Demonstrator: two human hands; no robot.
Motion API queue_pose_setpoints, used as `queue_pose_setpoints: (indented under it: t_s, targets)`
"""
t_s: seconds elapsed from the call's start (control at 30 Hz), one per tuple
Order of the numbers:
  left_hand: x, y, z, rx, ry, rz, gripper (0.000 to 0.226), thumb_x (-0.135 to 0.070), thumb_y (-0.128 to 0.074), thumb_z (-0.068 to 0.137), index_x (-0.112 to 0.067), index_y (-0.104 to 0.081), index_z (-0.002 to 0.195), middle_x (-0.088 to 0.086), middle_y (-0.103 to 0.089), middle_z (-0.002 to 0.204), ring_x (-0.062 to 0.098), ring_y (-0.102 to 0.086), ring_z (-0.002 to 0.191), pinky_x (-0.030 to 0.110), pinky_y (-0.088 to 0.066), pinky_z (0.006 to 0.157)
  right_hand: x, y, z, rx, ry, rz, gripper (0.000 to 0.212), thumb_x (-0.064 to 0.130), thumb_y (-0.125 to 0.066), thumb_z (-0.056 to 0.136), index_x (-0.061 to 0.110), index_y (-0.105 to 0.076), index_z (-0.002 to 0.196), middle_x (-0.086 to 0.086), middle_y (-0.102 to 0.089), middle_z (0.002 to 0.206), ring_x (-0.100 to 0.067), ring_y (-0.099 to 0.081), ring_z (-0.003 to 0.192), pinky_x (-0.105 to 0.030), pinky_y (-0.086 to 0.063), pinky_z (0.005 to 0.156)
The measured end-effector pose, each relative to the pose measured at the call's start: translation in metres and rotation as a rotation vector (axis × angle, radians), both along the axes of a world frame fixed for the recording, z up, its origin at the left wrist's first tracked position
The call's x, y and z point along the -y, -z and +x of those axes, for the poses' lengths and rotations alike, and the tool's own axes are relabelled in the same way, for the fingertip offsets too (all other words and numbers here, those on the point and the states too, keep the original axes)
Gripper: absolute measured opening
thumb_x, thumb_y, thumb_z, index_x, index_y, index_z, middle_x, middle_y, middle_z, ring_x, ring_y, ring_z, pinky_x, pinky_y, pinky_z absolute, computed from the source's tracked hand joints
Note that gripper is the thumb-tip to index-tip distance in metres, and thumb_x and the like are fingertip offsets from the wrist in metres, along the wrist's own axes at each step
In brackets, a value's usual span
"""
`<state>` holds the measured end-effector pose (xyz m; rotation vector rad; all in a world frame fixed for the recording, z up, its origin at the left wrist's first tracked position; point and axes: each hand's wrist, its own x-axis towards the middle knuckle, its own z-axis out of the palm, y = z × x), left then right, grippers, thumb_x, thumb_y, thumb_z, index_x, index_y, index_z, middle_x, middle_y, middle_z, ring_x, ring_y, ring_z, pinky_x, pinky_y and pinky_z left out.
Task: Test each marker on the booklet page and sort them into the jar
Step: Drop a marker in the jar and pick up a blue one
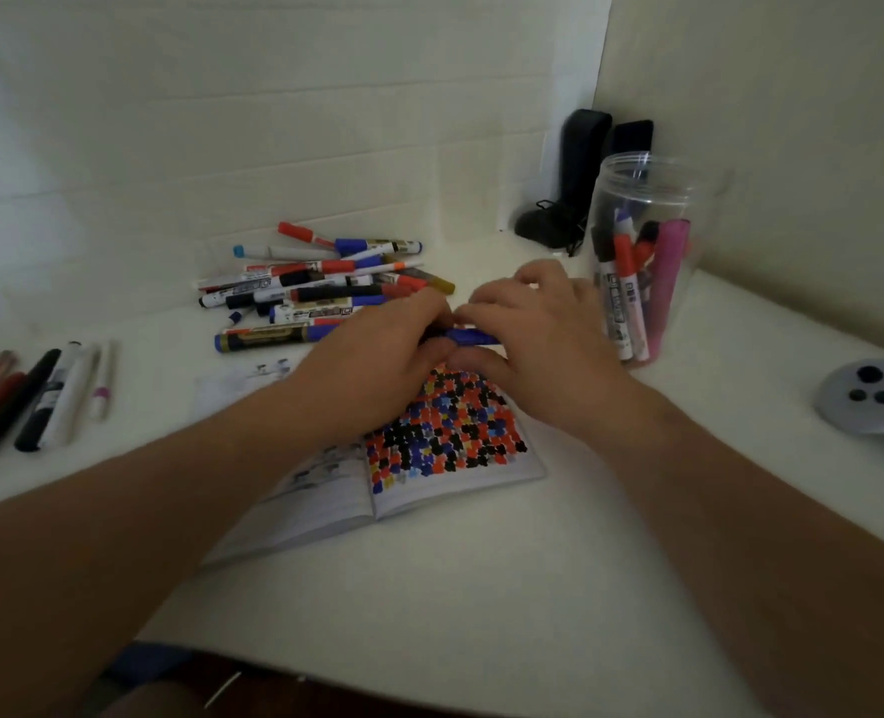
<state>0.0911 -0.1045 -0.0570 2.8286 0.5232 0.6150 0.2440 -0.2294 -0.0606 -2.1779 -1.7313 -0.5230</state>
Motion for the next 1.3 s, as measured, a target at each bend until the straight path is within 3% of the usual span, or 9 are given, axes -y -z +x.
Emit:
queue_pose_setpoints:
  t_s: [0.13,0.27,0.6,0.9,1.0,1.07,1.13,1.2,1.3]
  targets:
    - [-0.002,-0.002,-0.018,0.130,-0.111,-0.332,0.018,-0.046,-0.069,0.093,-0.032,-0.063,0.104,-0.016,-0.067,0.090,-0.003,-0.063,0.081,0.018,-0.046,0.070,-0.004,-0.003,-0.009,-0.033,-0.035,-0.155,0.023,0.052,-0.050,0.102,0.040,-0.061,0.118,0.009,-0.068,0.098,-0.024,-0.061,0.102,-0.047,-0.042,0.091]
    - [-0.004,0.011,-0.025,0.171,-0.066,-0.485,0.011,-0.034,-0.071,0.094,-0.036,-0.068,0.105,-0.020,-0.072,0.095,-0.011,-0.065,0.089,0.014,-0.046,0.079,-0.002,0.002,-0.016,-0.062,-0.066,-0.173,0.026,0.038,-0.051,0.105,0.033,-0.056,0.130,0.004,-0.064,0.101,-0.021,-0.059,0.095,-0.041,-0.052,0.078]
    - [0.000,0.023,-0.032,0.138,0.017,-0.271,0.011,-0.031,-0.080,0.086,-0.033,-0.069,0.090,-0.014,-0.071,0.082,-0.002,-0.065,0.078,0.015,-0.049,0.068,0.005,0.005,-0.010,-0.460,-0.263,-0.287,0.034,0.057,-0.054,0.099,0.053,-0.060,0.132,0.017,-0.073,0.109,-0.003,-0.067,0.094,-0.039,-0.060,0.080]
    - [0.001,0.022,-0.033,0.108,0.043,-0.284,0.014,-0.033,-0.081,0.084,-0.036,-0.067,0.087,-0.017,-0.070,0.081,-0.005,-0.063,0.077,0.017,-0.049,0.069,0.009,0.001,-0.011,-0.383,-0.220,-0.369,0.041,0.067,-0.046,0.097,0.057,-0.052,0.136,0.011,-0.074,0.104,-0.004,-0.067,0.086,-0.040,-0.059,0.079]
    - [0.002,0.021,-0.033,0.120,0.036,-0.321,0.016,-0.036,-0.078,0.088,-0.042,-0.063,0.092,-0.021,-0.068,0.085,-0.007,-0.063,0.082,0.015,-0.049,0.070,0.013,-0.005,-0.009,-0.512,-0.131,-0.396,0.041,0.077,-0.044,0.088,0.043,-0.047,0.111,0.006,-0.071,0.092,-0.009,-0.067,0.077,-0.039,-0.061,0.074]
    - [0.002,0.022,-0.033,0.130,0.024,-0.355,0.015,-0.037,-0.076,0.089,-0.038,-0.064,0.097,-0.020,-0.068,0.087,-0.006,-0.063,0.082,0.016,-0.049,0.071,0.019,-0.011,-0.005,-0.537,-0.126,-0.354,0.030,0.060,-0.045,0.099,0.030,-0.040,0.095,0.006,-0.062,0.087,-0.013,-0.059,0.075,-0.035,-0.057,0.069]
    - [0.001,0.021,-0.033,0.119,0.038,-0.364,0.014,-0.038,-0.075,0.090,-0.037,-0.064,0.099,-0.019,-0.067,0.087,-0.006,-0.062,0.082,0.015,-0.048,0.070,0.029,-0.019,0.010,-0.959,-0.188,-0.134,0.016,0.019,-0.039,0.104,0.021,-0.044,0.089,0.000,-0.057,0.079,-0.018,-0.051,0.071,-0.034,-0.050,0.064]
    - [0.001,0.021,-0.032,0.090,0.066,-0.350,0.014,-0.037,-0.075,0.090,-0.036,-0.065,0.100,-0.017,-0.067,0.087,-0.003,-0.063,0.081,0.018,-0.051,0.071,0.044,-0.034,0.020,-1.719,-0.407,0.080,0.025,0.002,-0.037,0.091,0.015,-0.059,0.092,-0.007,-0.063,0.086,-0.021,-0.056,0.074,-0.032,-0.051,0.067]
    - [0.000,0.021,-0.032,0.048,0.098,-0.318,0.017,-0.034,-0.076,0.088,-0.037,-0.066,0.101,-0.018,-0.068,0.088,-0.003,-0.062,0.084,0.020,-0.052,0.073,0.053,-0.043,0.036,-2.022,-0.784,0.168,0.042,0.001,-0.055,0.088,0.024,-0.070,0.120,-0.004,-0.072,0.107,-0.019,-0.065,0.092,-0.030,-0.058,0.078]
